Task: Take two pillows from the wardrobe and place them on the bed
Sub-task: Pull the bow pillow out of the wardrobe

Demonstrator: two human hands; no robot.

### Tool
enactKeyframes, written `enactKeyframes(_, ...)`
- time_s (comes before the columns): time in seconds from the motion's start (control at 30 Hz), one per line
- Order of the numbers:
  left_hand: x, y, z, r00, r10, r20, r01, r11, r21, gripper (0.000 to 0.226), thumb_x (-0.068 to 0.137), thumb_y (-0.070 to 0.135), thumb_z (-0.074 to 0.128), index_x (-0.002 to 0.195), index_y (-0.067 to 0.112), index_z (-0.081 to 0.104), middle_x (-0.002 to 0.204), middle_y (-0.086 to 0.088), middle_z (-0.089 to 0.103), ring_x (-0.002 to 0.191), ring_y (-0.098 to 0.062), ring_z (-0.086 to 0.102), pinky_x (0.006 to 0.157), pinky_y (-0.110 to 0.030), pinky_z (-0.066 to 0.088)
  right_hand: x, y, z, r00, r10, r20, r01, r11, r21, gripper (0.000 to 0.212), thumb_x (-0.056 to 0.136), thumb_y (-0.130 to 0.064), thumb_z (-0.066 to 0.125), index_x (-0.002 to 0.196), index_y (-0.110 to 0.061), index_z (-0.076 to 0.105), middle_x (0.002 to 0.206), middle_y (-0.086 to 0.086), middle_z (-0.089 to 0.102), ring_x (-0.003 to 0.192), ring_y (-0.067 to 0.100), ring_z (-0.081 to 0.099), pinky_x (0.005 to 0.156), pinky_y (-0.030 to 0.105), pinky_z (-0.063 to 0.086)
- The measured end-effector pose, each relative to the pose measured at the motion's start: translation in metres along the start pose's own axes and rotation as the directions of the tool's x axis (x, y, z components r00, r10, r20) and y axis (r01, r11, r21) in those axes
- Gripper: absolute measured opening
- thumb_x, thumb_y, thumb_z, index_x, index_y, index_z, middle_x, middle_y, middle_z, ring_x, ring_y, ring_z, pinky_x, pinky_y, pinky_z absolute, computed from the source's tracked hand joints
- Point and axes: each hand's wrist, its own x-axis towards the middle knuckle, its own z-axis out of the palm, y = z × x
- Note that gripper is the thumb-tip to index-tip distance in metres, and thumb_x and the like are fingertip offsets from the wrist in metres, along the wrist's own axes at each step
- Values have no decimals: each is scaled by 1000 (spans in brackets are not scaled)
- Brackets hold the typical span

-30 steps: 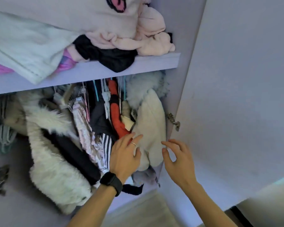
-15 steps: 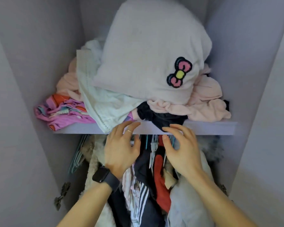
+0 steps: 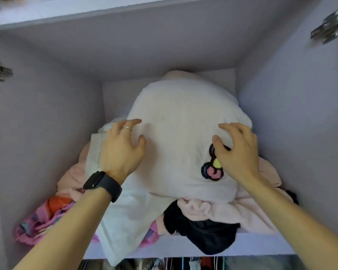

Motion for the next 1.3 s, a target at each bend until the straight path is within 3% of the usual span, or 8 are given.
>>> enactKeyframes(0.17, 98, 6, 18, 998, -59, -7, 58, 995, -86, 45, 94, 47, 50, 138, 35, 49, 146, -4, 43, 128, -33, 43, 88, -38, 37, 98, 10, 10, 949, 316, 1, -316, 948, -23, 60, 90, -61, 53, 140, -28, 50, 147, 8, 44, 136, 34, 38, 110, 45, 33)
enactKeyframes(0.3, 161, 18, 38, 976, -152, 158, 176, 973, -151, 61, 86, 70, 46, 139, 41, 41, 145, -7, 41, 125, -37, 50, 87, -40, 39, 153, 18, 13, 831, 518, 202, -527, 850, -11, 99, 81, -82, 48, 154, -17, 36, 156, 14, 40, 141, 36, 40, 116, 47, 34)
enactKeyframes(0.4, 188, 28, 56, 949, -176, 261, 225, 959, -172, 84, 77, 85, 46, 148, 42, 33, 151, -9, 41, 133, -38, 45, 93, -41, 38, 168, 25, 18, 751, 557, 354, -617, 783, 78, 117, 70, -90, 54, 156, -12, 34, 156, 11, 43, 137, 33, 48, 115, 47, 39)
enactKeyframes(0.57, 189, 33, 82, 920, -217, 325, 243, 969, -41, 110, 63, 99, 38, 155, 41, 24, 155, -14, 36, 141, -40, 32, 107, -51, 34, 169, 33, 26, 751, 530, 393, -613, 781, 119, 109, 70, -81, 66, 152, -13, 41, 150, 9, 51, 127, 30, 56, 108, 39, 44)
enactKeyframes(0.73, 178, 29, 88, 945, -233, 230, 236, 972, 14, 95, 68, 94, 42, 149, 45, 31, 142, -14, 40, 130, -39, 41, 98, -50, 38, 153, 26, 38, 823, 530, 205, -558, 823, 110, 98, 67, -75, 63, 147, -21, 47, 144, 8, 54, 124, 34, 57, 105, 48, 47)
enactKeyframes(1.1, 156, 45, 37, 985, -174, -14, 172, 982, -80, 66, 83, 75, 47, 139, 40, 47, 128, -11, 48, 118, -36, 49, 97, -49, 39, 150, -33, 2, 948, 302, -104, -290, 950, 116, 23, 87, -25, 61, 108, -20, 68, 112, 9, 68, 94, 33, 63, 81, 41, 55)
enactKeyframes(1.23, 145, 49, 14, 982, -187, -30, 183, 978, -104, 58, 86, 69, 47, 137, 42, 49, 127, -10, 50, 119, -34, 50, 99, -52, 44, 146, -55, -17, 962, 258, -85, -254, 966, 59, 24, 86, -24, 57, 105, -19, 69, 117, 10, 67, 103, 39, 61, 85, 44, 56)
enactKeyframes(1.3, 137, 53, 3, 980, -194, -37, 190, 976, -104, 55, 87, 67, 48, 136, 41, 50, 128, -10, 50, 120, -34, 49, 99, -53, 44, 139, -62, -25, 969, 244, -47, -242, 970, 29, 35, 86, -23, 54, 117, -18, 69, 125, 10, 64, 109, 40, 59, 88, 47, 55)
